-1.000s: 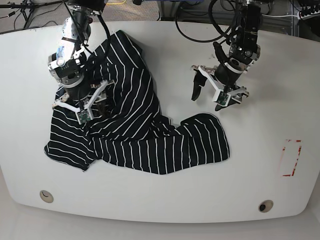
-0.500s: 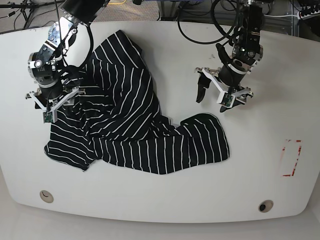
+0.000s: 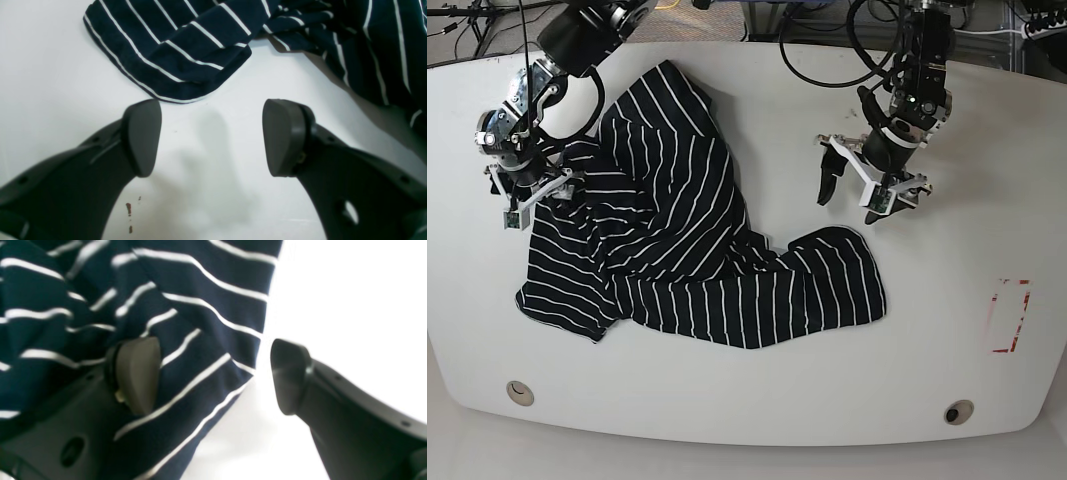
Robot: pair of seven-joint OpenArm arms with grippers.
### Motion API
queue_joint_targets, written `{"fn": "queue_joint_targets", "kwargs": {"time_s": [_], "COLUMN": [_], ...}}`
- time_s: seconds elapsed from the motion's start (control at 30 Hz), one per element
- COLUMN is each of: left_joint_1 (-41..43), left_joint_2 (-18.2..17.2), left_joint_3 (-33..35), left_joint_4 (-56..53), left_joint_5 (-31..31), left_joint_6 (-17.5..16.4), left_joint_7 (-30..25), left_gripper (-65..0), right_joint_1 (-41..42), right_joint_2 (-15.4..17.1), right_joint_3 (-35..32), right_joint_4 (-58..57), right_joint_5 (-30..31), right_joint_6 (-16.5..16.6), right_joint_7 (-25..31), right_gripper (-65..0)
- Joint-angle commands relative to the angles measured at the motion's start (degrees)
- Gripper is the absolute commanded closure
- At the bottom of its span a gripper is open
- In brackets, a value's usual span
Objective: Fold the T-shirt properly
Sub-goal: 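Pull the shirt edge outward with the right gripper to spread it, then hold the shirt edge with the right gripper while lowering the left gripper, then grasp the shirt's hem edge with the left gripper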
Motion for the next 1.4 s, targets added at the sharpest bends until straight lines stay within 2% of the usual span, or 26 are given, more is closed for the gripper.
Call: {"fn": "queue_joint_targets", "kwargs": {"time_s": [0.0, 0.3, 0.37, 0.43, 0.63, 0.77, 0.9, 1.0, 1.17, 1.37], "left_joint_1": [-0.46, -0.46, -0.54, -0.63, -0.72, -1.69, -3.09, -4.94, -9.25, -14.70], "left_joint_2": [-0.20, -0.20, -0.20, -0.20, -0.02, 0.06, 0.06, 0.15, 0.06, 0.06], "left_joint_3": [-0.15, -0.15, -0.15, -0.23, -2.70, -4.10, -7.18, -10.78, -15.18, -17.03], "left_joint_4": [1.20, 1.20, 1.20, 1.20, 1.29, 0.94, 0.76, 0.59, -3.19, -11.11], "left_joint_5": [-0.55, -0.55, -0.47, -0.47, -0.55, -0.64, -3.54, -9.26, -16.47, -19.89], "left_joint_6": [0.05, 0.05, 0.05, 0.05, 0.05, 0.05, 0.05, 0.05, 0.05, 0.05], "left_joint_7": [-1.68, -1.68, -1.68, -1.68, -1.51, -1.42, -0.01, 4.38, 11.06, 14.67], "left_gripper": [-44.0, -44.0, -44.0, -44.0, -44.2, -47.1, -54.0, -57.6, -57.9, -57.9], "right_joint_1": [1.08, 0.81, 0.72, 0.72, 0.72, 0.72, -0.07, -1.12, -2.18, -2.88], "right_joint_2": [0.49, 0.40, -0.04, -0.74, -1.09, -1.09, -1.09, -1.18, -2.15, -2.94], "right_joint_3": [-0.04, 1.54, 1.54, 1.54, 1.37, 0.05, -1.89, -3.12, -5.93, -6.54], "right_joint_4": [-0.77, -6.13, -6.22, -6.22, -5.96, -5.96, -5.25, -3.06, -0.24, 1.60], "right_joint_5": [0.80, 0.80, 0.80, 0.80, 0.80, 0.80, 0.71, 0.71, 0.80, 0.80], "right_joint_6": [0.12, 0.12, 0.12, 0.12, 0.12, 0.12, 0.12, 0.12, 0.12, 0.12], "right_joint_7": [2.72, 5.35, 5.35, 5.35, 5.35, 5.35, 5.27, 5.35, 5.35, 5.27], "right_gripper": [-49.3, -49.1, -46.5, -41.5, -13.6, -1.0, -0.2, -0.2, -0.2, -0.2]}}
